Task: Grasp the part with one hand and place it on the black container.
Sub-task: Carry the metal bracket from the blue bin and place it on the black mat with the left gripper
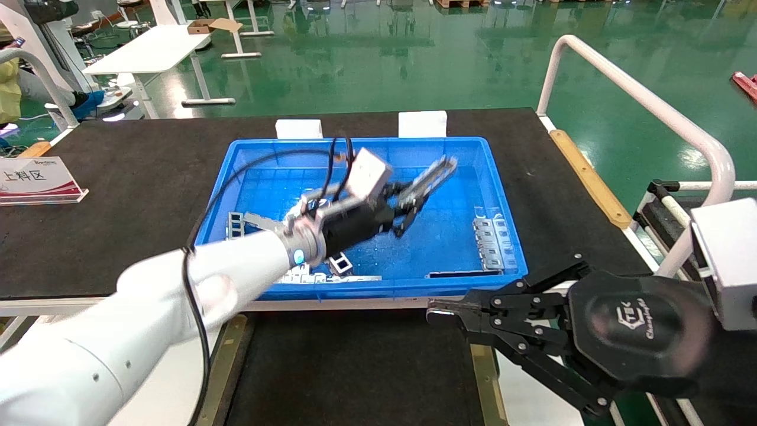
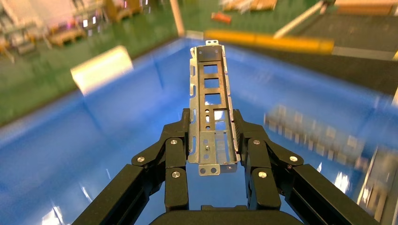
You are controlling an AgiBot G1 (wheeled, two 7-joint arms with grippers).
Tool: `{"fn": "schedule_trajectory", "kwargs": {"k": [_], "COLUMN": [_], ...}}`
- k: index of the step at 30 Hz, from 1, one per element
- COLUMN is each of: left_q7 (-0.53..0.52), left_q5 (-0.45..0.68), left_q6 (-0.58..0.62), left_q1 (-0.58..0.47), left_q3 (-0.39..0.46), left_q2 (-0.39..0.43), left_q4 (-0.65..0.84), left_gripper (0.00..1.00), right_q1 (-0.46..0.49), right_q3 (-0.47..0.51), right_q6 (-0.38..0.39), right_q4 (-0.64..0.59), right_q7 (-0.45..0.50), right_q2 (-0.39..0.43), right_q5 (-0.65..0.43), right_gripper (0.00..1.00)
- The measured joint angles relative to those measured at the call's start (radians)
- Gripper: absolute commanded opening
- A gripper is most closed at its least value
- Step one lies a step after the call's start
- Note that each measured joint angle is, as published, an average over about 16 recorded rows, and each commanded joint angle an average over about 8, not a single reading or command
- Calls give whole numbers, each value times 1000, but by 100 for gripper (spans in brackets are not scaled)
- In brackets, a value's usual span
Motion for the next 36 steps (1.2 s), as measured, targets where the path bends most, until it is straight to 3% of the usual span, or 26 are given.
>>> {"fn": "schedule_trajectory", "kwargs": {"k": [11, 20, 28, 36], "left_q7": [100, 103, 62, 6], "left_q5": [-74, -94, -91, -85], "left_q6": [333, 564, 635, 577], "left_q1": [-27, -10, 51, 176], "left_q3": [-48, -54, -37, -5], "left_q2": [-71, -179, -299, -437], "left_q4": [35, -7, -163, -400], "left_gripper": [0, 0, 0, 0], "right_q1": [0, 0, 0, 0], "right_q3": [0, 0, 0, -1], "right_q6": [0, 0, 0, 0], "right_q4": [0, 0, 0, 0], "right_q7": [0, 0, 0, 0], "right_q2": [0, 0, 0, 0], "right_q5": [0, 0, 0, 0], "right_gripper": [0, 0, 0, 0]}}
